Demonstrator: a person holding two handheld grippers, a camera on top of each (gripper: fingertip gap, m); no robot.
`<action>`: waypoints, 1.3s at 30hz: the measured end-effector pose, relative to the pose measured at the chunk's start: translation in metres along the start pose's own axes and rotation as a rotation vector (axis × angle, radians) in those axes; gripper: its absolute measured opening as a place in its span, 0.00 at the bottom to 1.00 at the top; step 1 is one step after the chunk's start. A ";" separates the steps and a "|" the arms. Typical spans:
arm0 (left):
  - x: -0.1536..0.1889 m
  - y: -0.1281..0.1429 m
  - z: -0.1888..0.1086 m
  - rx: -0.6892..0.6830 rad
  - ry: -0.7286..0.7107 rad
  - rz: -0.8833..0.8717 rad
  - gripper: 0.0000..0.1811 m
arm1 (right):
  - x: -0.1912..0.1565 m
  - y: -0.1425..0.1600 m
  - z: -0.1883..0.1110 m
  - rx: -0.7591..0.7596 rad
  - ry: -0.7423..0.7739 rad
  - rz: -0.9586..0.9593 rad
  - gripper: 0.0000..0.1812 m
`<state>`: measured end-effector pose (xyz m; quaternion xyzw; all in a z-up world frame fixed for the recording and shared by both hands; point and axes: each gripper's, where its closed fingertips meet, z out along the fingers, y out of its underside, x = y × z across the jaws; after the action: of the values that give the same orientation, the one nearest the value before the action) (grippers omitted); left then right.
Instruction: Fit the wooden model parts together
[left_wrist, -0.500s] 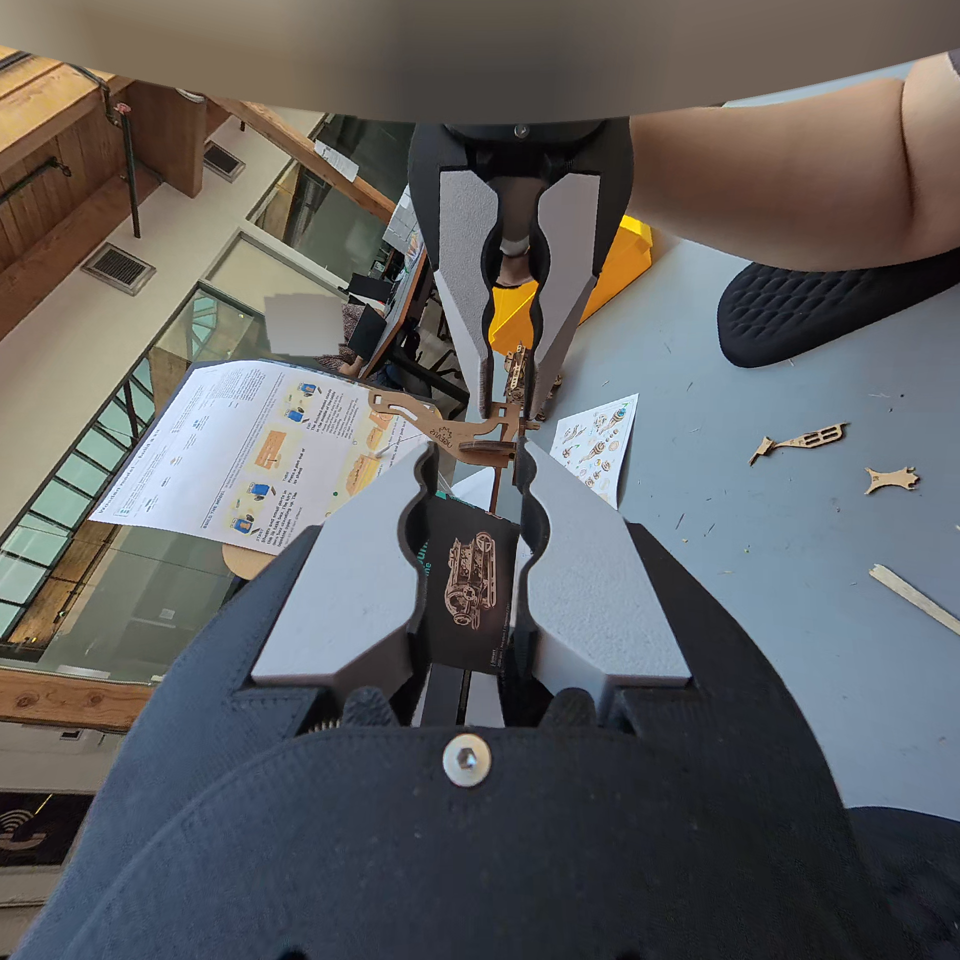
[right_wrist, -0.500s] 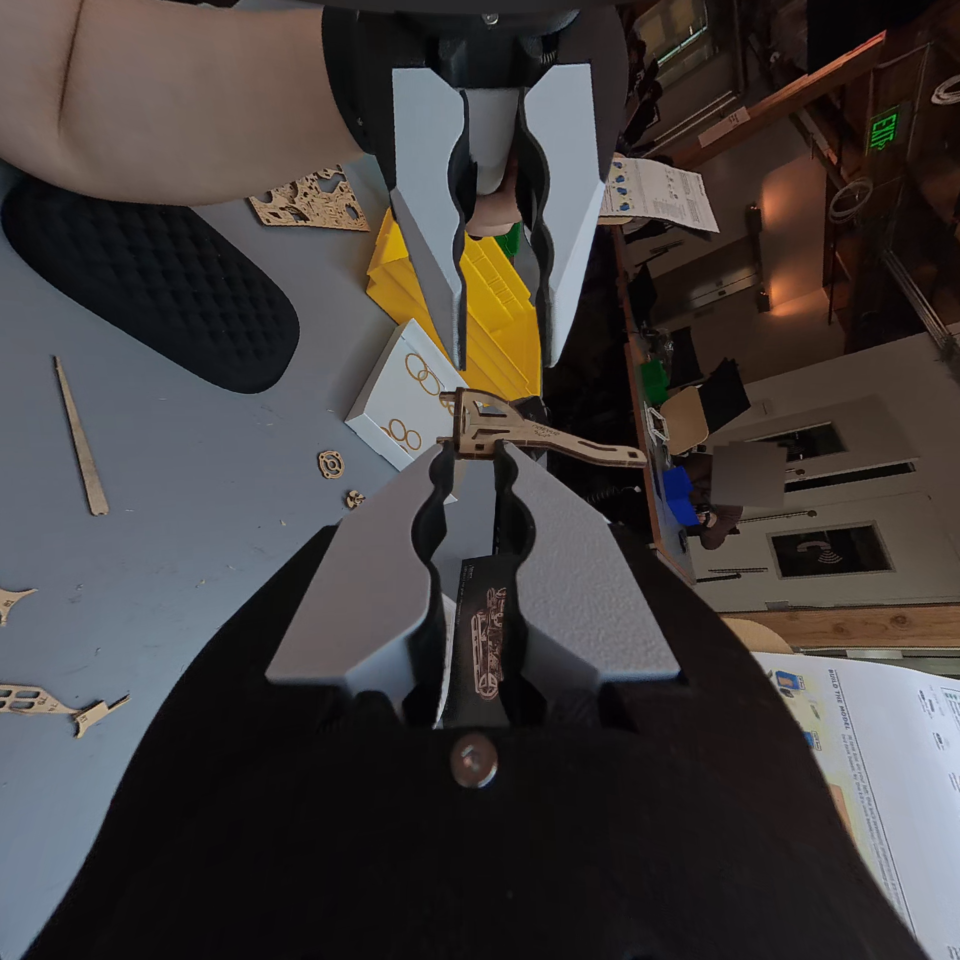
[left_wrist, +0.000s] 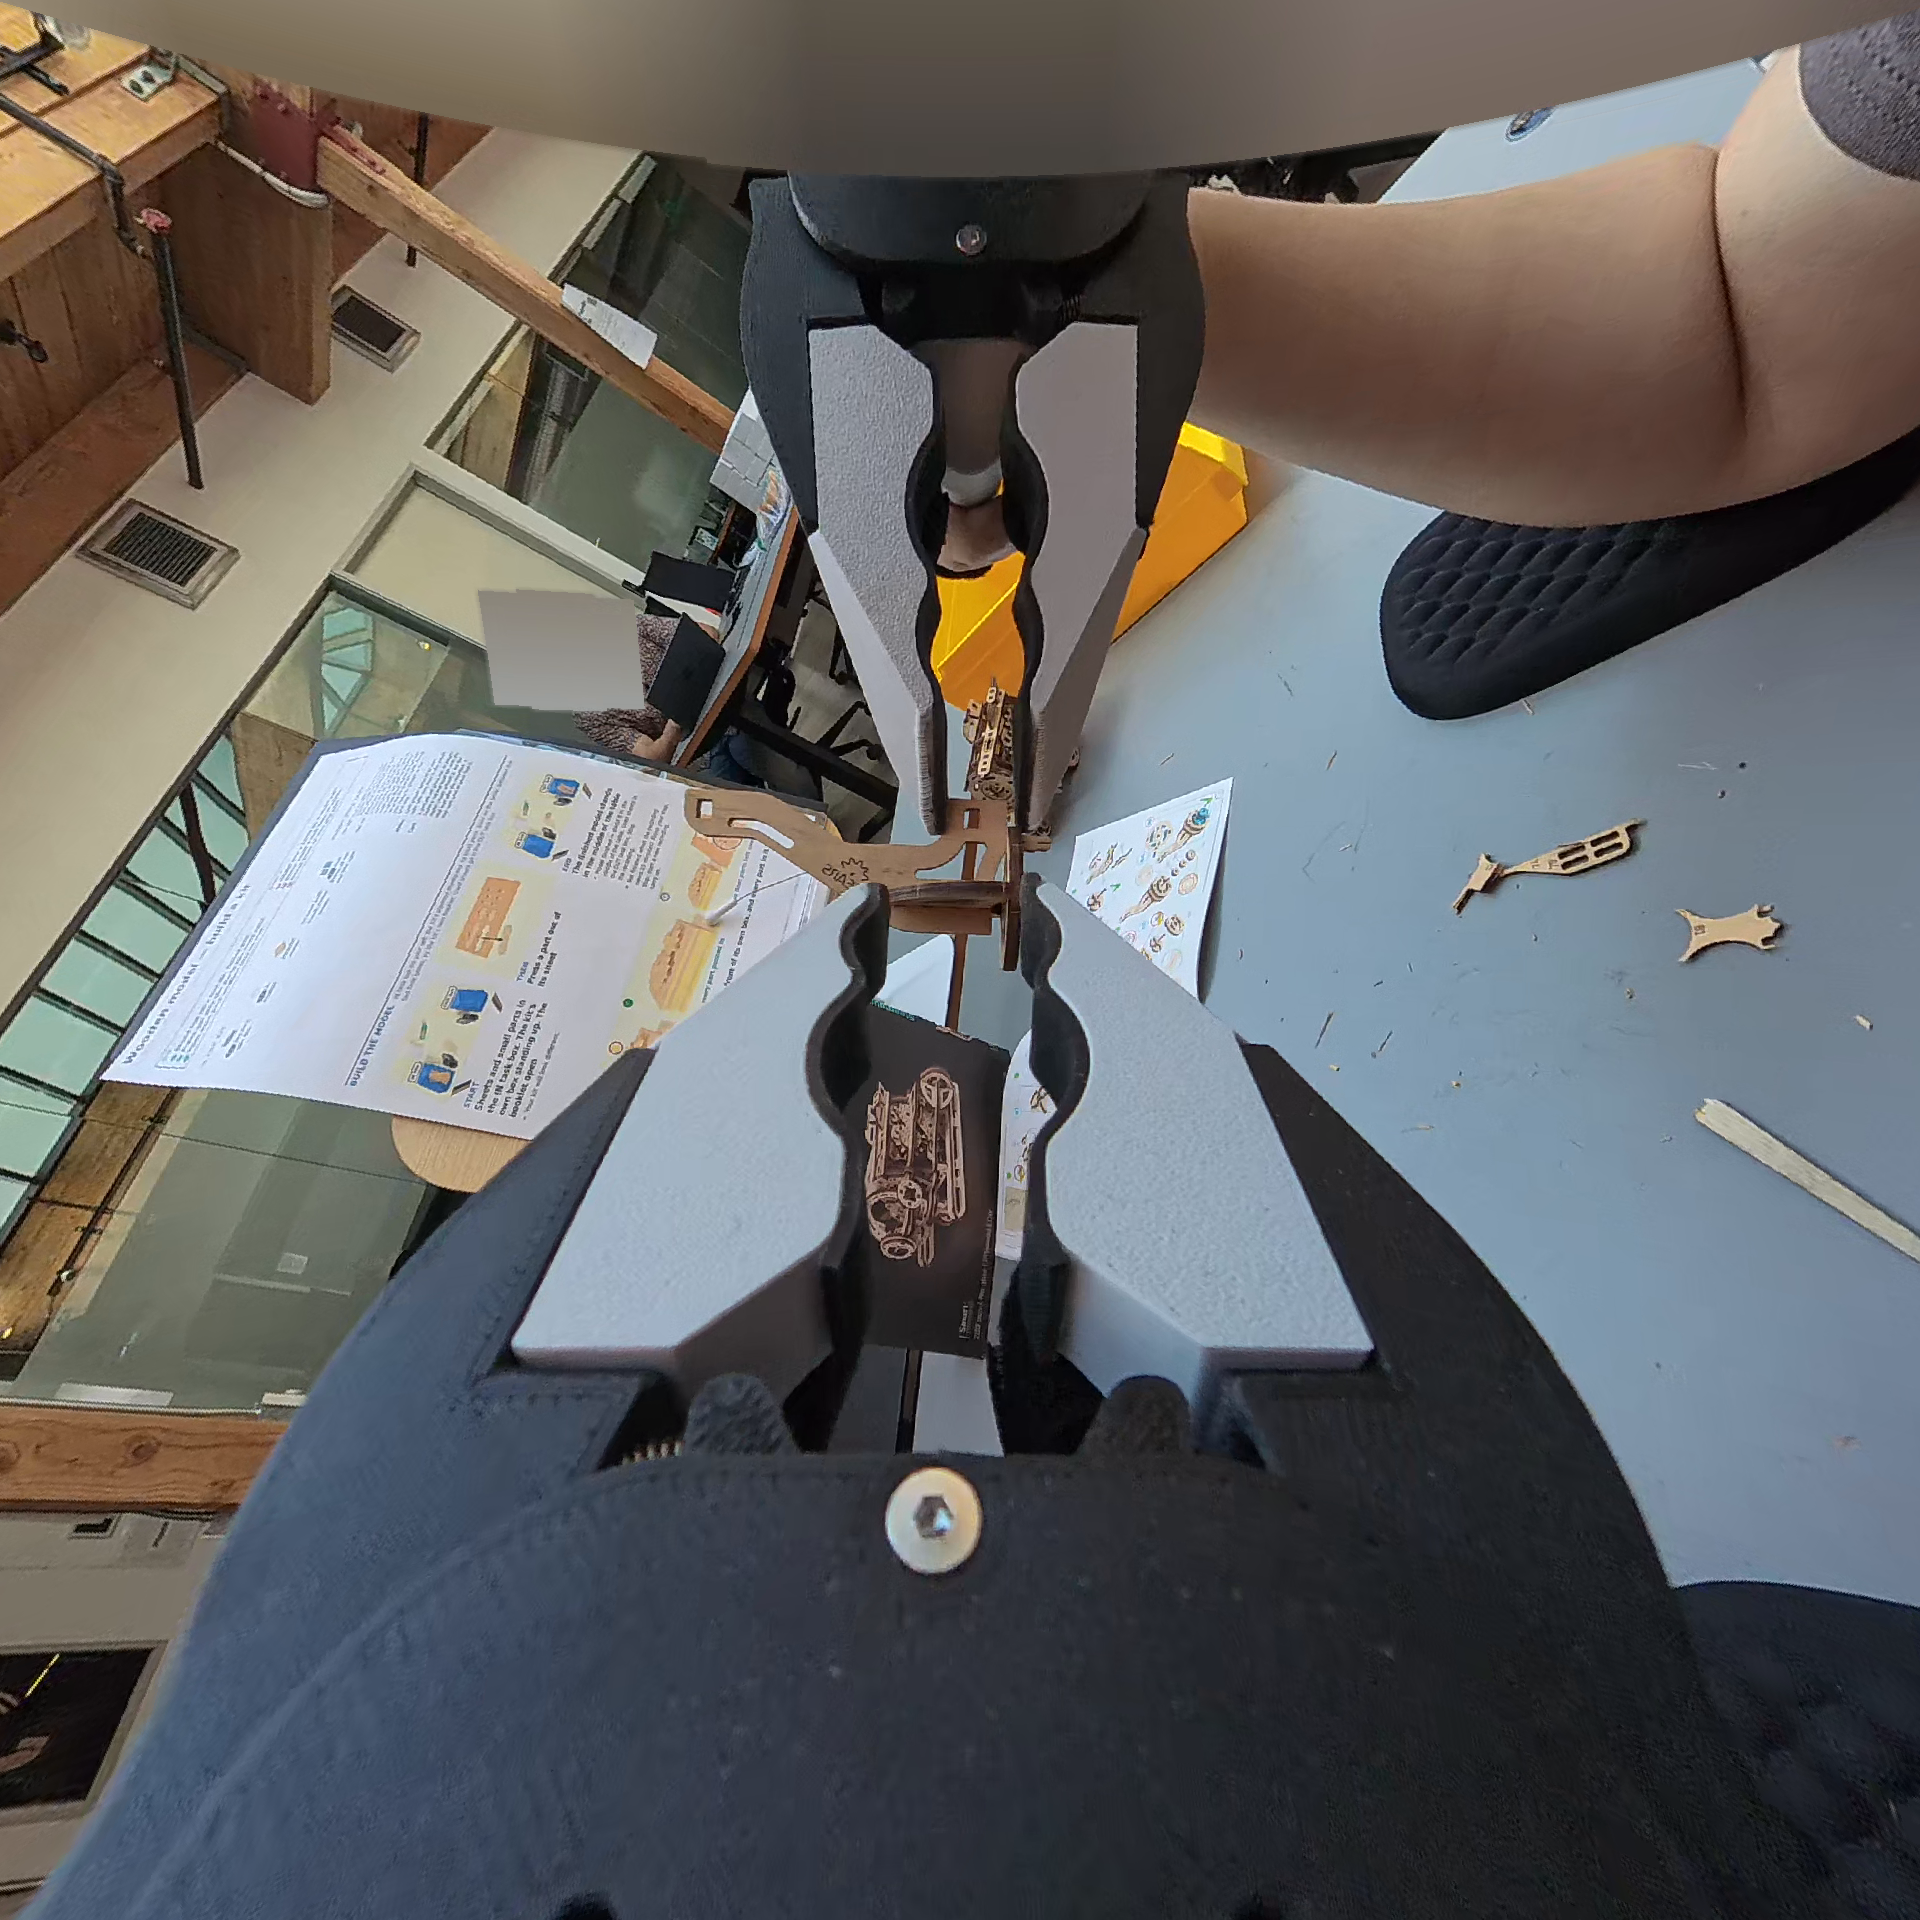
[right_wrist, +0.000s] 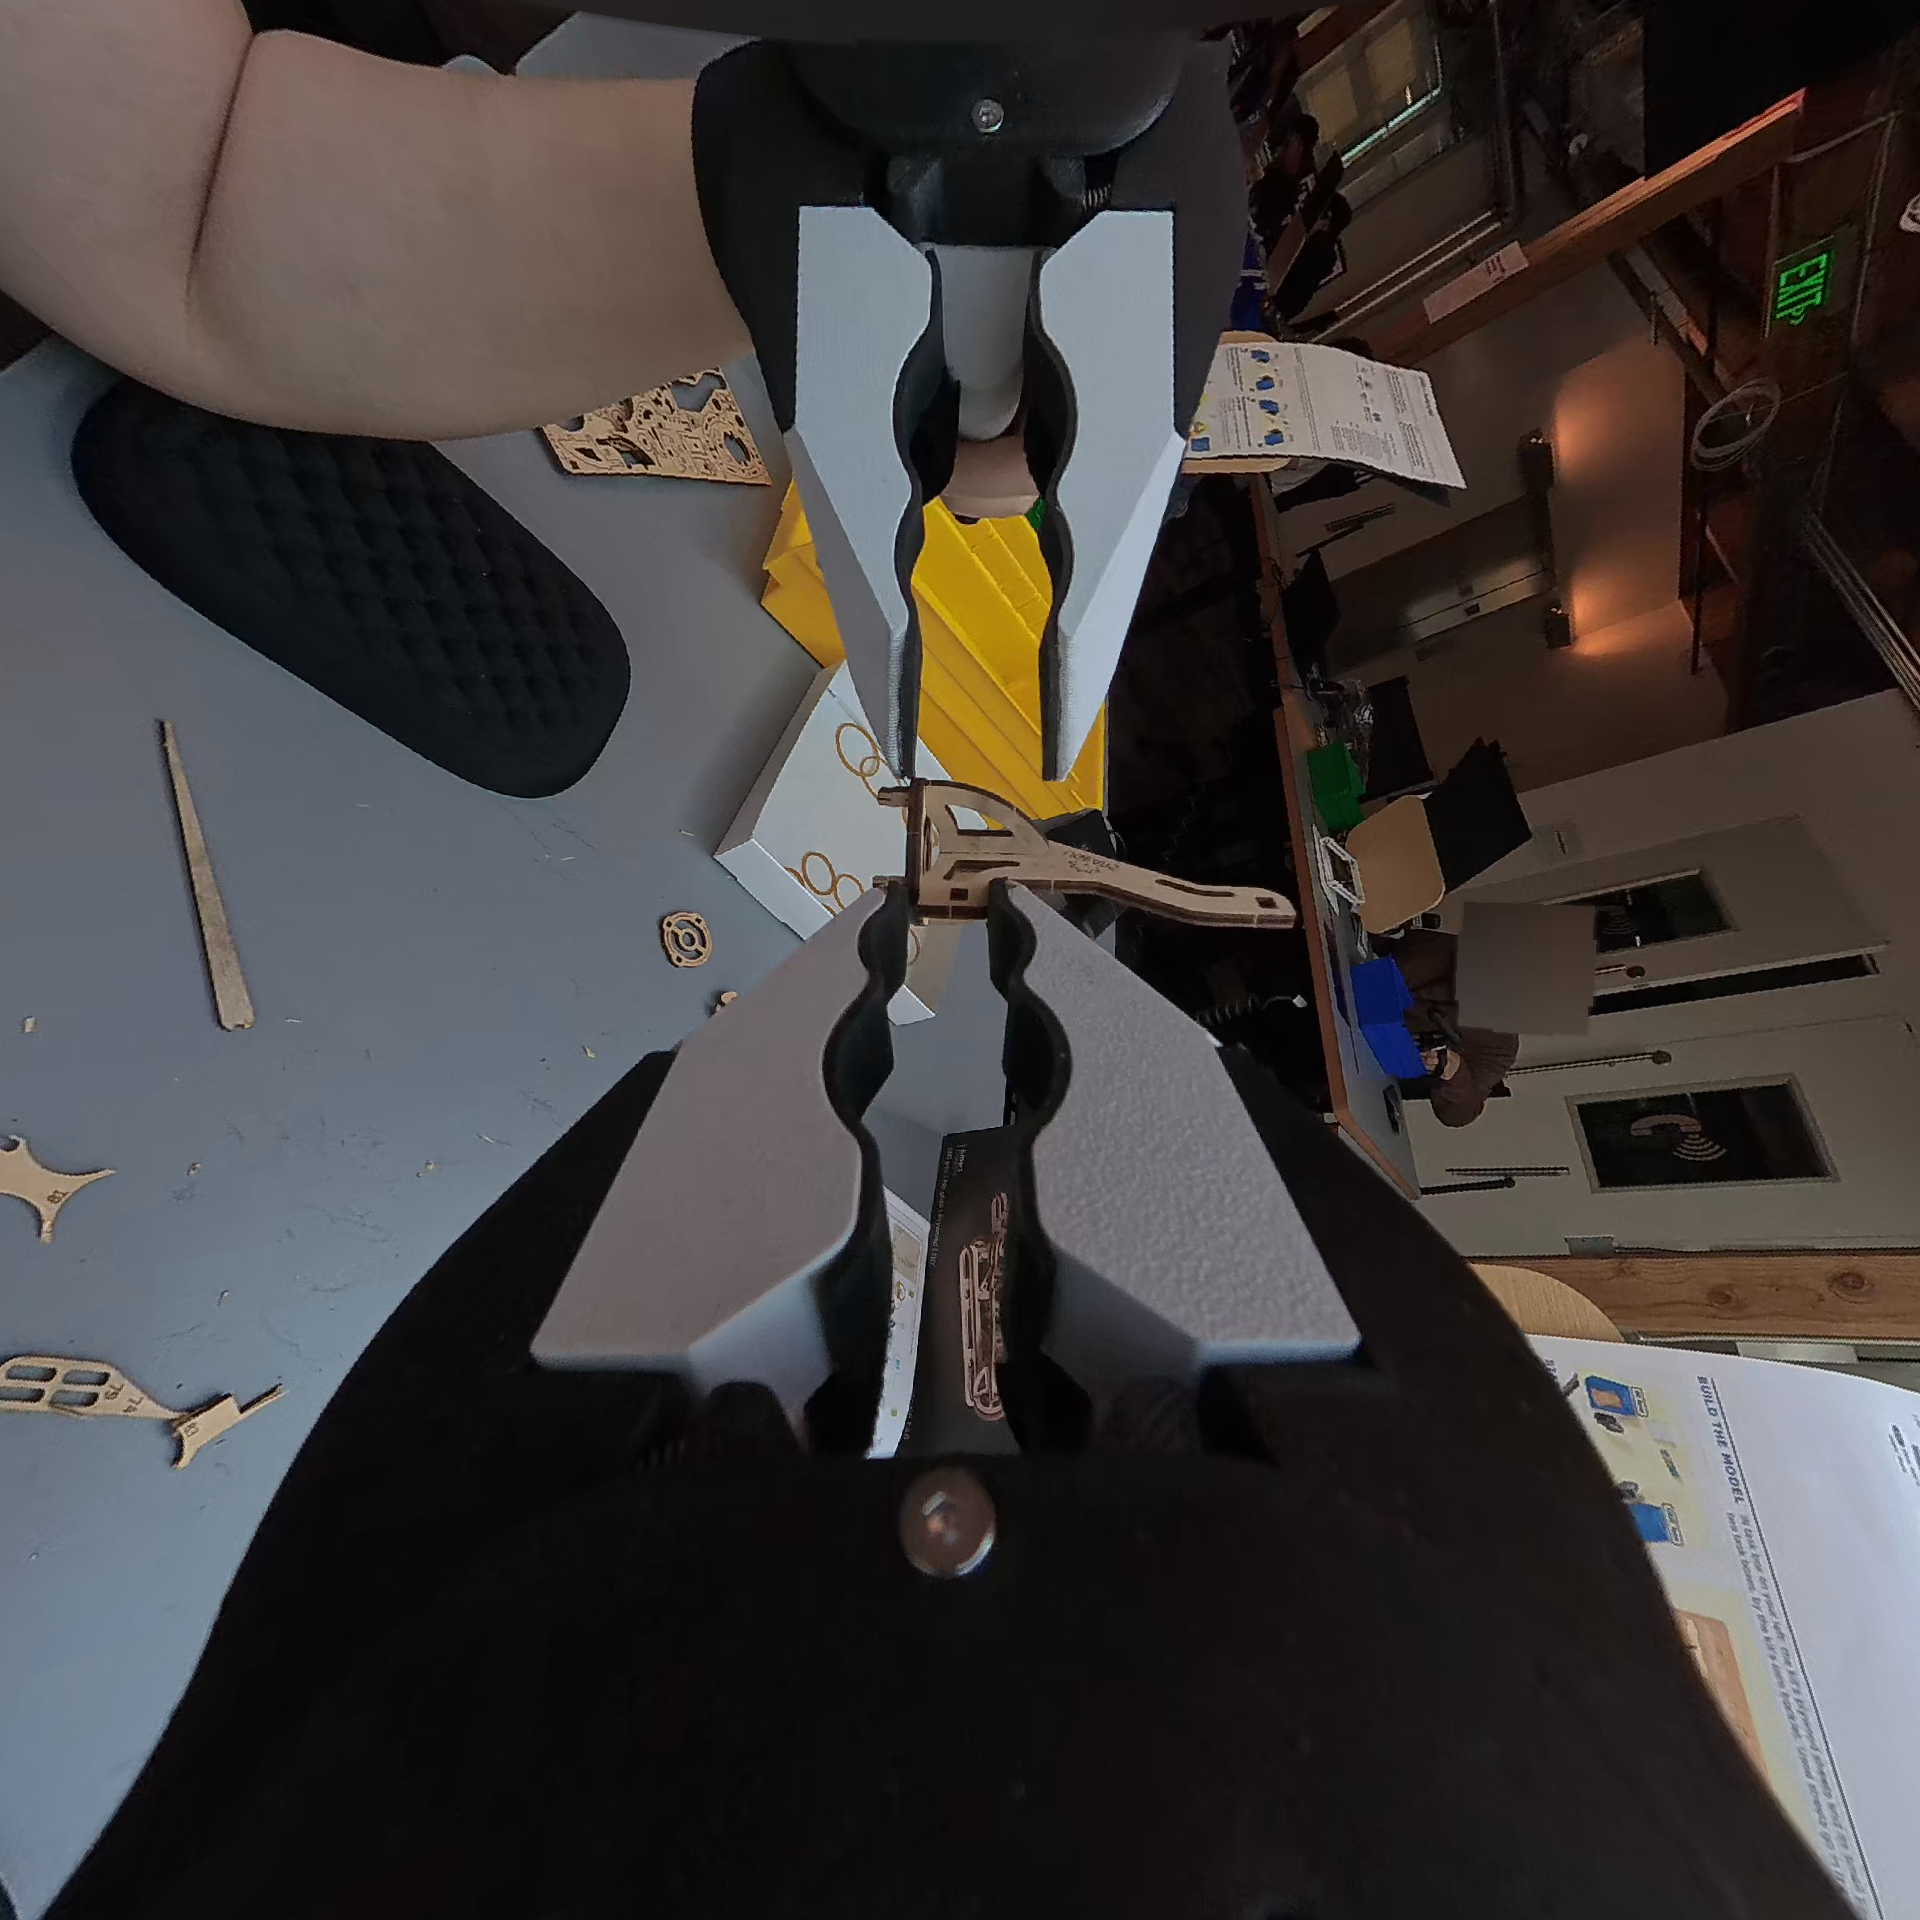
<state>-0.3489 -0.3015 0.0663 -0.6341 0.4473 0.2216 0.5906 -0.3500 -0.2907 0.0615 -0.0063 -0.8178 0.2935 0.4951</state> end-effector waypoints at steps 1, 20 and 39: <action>0.001 0.000 0.000 0.003 0.004 0.002 0.13 | 0.000 0.000 0.000 0.004 -0.003 0.001 0.08; 0.010 0.000 0.003 0.033 0.071 -0.023 0.11 | -0.005 0.000 -0.001 0.029 -0.030 -0.022 0.08; -0.011 0.011 0.005 -0.004 -0.012 -0.110 0.15 | 0.024 0.014 -0.016 0.265 -0.094 0.372 0.08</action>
<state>-0.3618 -0.2924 0.0680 -0.6577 0.4078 0.1932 0.6032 -0.3533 -0.2644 0.0789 -0.0781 -0.7790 0.4844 0.3904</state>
